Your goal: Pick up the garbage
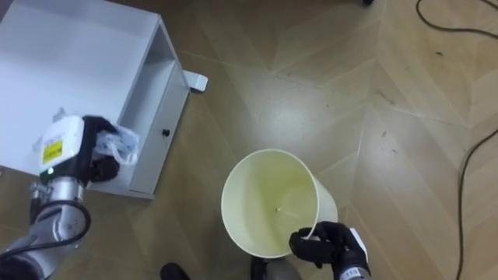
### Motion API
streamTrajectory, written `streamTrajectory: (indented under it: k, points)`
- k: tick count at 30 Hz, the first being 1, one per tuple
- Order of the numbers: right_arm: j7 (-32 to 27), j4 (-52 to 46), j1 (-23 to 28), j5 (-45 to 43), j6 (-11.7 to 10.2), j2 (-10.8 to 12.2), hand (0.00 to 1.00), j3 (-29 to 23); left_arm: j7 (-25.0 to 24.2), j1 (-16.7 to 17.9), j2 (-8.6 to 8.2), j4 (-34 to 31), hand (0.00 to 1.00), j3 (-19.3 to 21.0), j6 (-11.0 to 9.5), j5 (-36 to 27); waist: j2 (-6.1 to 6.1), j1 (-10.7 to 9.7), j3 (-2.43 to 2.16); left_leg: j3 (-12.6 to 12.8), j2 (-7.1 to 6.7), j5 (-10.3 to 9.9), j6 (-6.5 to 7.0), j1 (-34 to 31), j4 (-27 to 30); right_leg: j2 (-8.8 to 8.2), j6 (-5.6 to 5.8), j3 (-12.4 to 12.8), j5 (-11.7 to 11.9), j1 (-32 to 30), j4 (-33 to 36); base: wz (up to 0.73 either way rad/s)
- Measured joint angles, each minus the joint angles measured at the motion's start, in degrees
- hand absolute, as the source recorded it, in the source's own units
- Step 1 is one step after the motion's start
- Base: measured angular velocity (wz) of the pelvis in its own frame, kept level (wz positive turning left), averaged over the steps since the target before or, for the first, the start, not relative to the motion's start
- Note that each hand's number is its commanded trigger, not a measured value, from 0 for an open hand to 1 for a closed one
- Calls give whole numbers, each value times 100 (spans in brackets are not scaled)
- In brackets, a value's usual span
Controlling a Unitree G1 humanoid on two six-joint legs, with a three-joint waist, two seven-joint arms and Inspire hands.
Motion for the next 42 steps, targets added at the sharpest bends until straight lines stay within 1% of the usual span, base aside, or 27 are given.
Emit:
streamTrajectory:
  k: [1, 3, 4, 5, 6, 7, 8, 9, 10, 11, 12, 13, 15, 16, 18, 20, 21, 25, 26, 27, 28, 29, 30, 31, 33, 36, 42]
  points:
    - [0, 15, 0, -8, -14, 6, 100, 1, -9, 2, -35, -20, 100, -2, 0, -101, 0, 0, 0, 0, 0, 2, 4, 10, -2, -2, 5, -1, 4, 14, -1, 0]
    - [3, 45, 24, -11, -27, 10, 100, 70, -103, 82, -237, -223, 100, -8, -43, -626, -14, -1, -8, 27, -7, 6, 12, 129, -41, -33, 17, 15, 10, 106, -18, 0]
    - [2, 38, 36, -11, -32, 10, 100, 94, -132, 106, -304, -244, 100, -12, -66, -722, -27, 3, -16, 39, -9, 5, 13, 160, -51, -35, 19, 21, 11, 134, -28, 0]
    - [6, 16, 72, -15, -66, 15, 100, 179, -182, 211, -426, -355, 100, -11, -151, -885, -55, 11, -45, 52, -7, 5, 12, 201, -76, -26, 24, 28, 15, 167, -59, -4]
    - [12, 16, 133, -19, -101, 67, 100, 230, -254, 370, -558, -482, 100, -39, -279, -1087, -99, 13, -73, 54, -9, 7, 10, 256, -115, -15, 23, 25, 20, 218, -96, -4]
    - [14, 22, 171, -19, -104, 108, 100, 240, -296, 453, -639, -507, 100, -61, -332, -1179, -129, 15, -112, 64, -12, 10, 4, 276, -141, -14, 23, 31, 20, 228, -110, 0]
    - [13, 40, 226, -15, -122, 201, 100, 247, -402, 633, -800, -562, 100, -94, -425, -1312, -172, 15, -162, 76, -12, 12, -1, 320, -173, -9, 23, 27, 20, 268, -142, 0]
    - [11, 55, 273, -25, -151, 257, 100, 248, -528, 791, -968, -606, 100, -177, -466, -1433, -183, 14, -172, 75, -10, 17, -9, 381, -194, 10, 31, 17, 37, 348, -221, 0]
    - [11, 71, 287, -40, -160, 280, 100, 253, -577, 867, -1037, -607, 100, -266, -492, -1505, -186, 16, -175, 80, -9, 18, -10, 417, -225, 22, 38, 18, 46, 385, -257, -5]
    - [9, 152, 287, -44, -176, 345, 100, 265, -677, 1020, -1171, -605, 100, -435, -506, -1627, -197, 26, -213, 110, -11, 22, -17, 480, -298, 41, 53, 40, 76, 430, -336, -12]
    - [9, 196, 281, -40, -207, 396, 100, 290, -795, 1134, -1300, -602, 100, -590, -507, -1722, -210, 52, -225, 151, -8, 23, -17, 538, -362, 65, 71, 79, 107, 462, -404, -14]
    - [9, 195, 279, -39, -219, 414, 100, 306, -859, 1179, -1352, -601, 100, -665, -508, -1744, -211, 60, -226, 168, -8, 23, -17, 559, -374, 72, 79, 94, 118, 472, -428, -12]
    - [5, 186, 255, -39, -310, 495, 100, 358, -1158, 1244, -1510, -596, 100, -839, -510, -1795, -209, 85, -229, 187, -8, 23, -17, 563, -375, 83, 91, 106, 150, 471, -482, -7]
    - [2, 186, 244, -39, -323, 506, 100, 375, -1212, 1245, -1556, -596, 100, -872, -510, -1795, -209, 96, -229, 189, -7, 23, -16, 562, -377, 86, 93, 107, 157, 471, -493, -4]
    - [1, 185, 206, -28, -327, 550, 100, 391, -1407, 1231, -1702, -598, 100, -1025, -511, -1833, -213, 160, -232, 217, -9, 22, -16, 566, -380, 85, 107, 136, 165, 458, -498, -4]
    - [1, 156, 205, -40, -332, 594, 100, 391, -1542, 1234, -1782, -596, 100, -1025, -511, -1838, -219, 197, -236, 237, -9, 22, -16, 564, -382, 85, 109, 149, 167, 440, -493, -4]
    - [1, 109, 213, -43, -323, 636, 100, 399, -1623, 1233, -1812, -601, 100, -1027, -511, -1858, -233, 203, -246, 253, -8, 22, -16, 556, -387, 86, 106, 160, 169, 417, -488, -4]
    - [16, -23, 233, -49, -291, 736, 100, 450, -1789, 1234, -1878, -600, 100, -1022, -511, -1967, -247, 209, -258, 301, -10, 22, -16, 556, -387, 93, 97, 204, 177, 379, -473, -5]
    - [22, -35, 228, -49, -259, 790, 100, 452, -1858, 1235, -1886, -599, 98, -1017, -511, -2007, -282, 229, -281, 329, -11, 22, -16, 560, -379, 96, 96, 241, 178, 352, -451, -7]
    - [39, -36, 223, -48, -258, 864, 100, 452, -1911, 1236, -1886, -598, 95, -1015, -511, -2076, -315, 233, -301, 359, -11, 22, -16, 560, -370, 94, 96, 275, 178, 317, -417, -7]
    - [65, -37, 218, -50, -258, 888, 100, 454, -1932, 1236, -1887, -598, 91, -1011, -511, -2093, -320, 233, -304, 363, -11, 22, -15, 559, -361, 94, 96, 283, 178, 308, -404, -4]
    - [108, -42, 219, -48, -255, 910, 100, 476, -1999, 1242, -1887, -599, 81, -1017, -511, -2126, -320, 237, -304, 362, -10, 22, -15, 563, -352, 95, 96, 293, 178, 308, -396, 0]
    - [155, -59, 225, -49, -244, 911, 100, 525, -2029, 1262, -1887, -599, 69, -1018, -511, -2155, -321, 237, -305, 361, -9, 22, -15, 567, -337, 96, 97, 298, 182, 310, -383, 0]
    - [174, -80, 231, -49, -219, 910, 100, 536, -2047, 1272, -1886, -599, 0, -1017, -511, -2167, -321, 238, -305, 361, -7, 22, -14, 569, -333, 98, 98, 299, 186, 311, -381, 0]
    - [203, -146, 244, -46, -139, 897, 100, 615, -2153, 1338, -1887, -600, 0, -1017, -511, -2171, -322, 260, -305, 356, -1, 21, -9, 590, -325, 110, 98, 310, 210, 326, -381, -5]
    - [271, -162, 316, -39, -135, 883, 100, 618, -2268, 1425, -1900, -600, 0, -1021, -510, -2169, -324, 318, -306, 365, 0, 14, 3, 649, -333, 114, 99, 333, 221, 357, -372, -5]
    - [267, -287, 405, -34, -131, 870, 100, 627, -2260, 1536, -1902, -603, 0, -1021, -509, -2155, -332, 358, -310, 366, 13, 9, 10, 674, -324, 125, 97, 315, 228, 375, -370, 0]
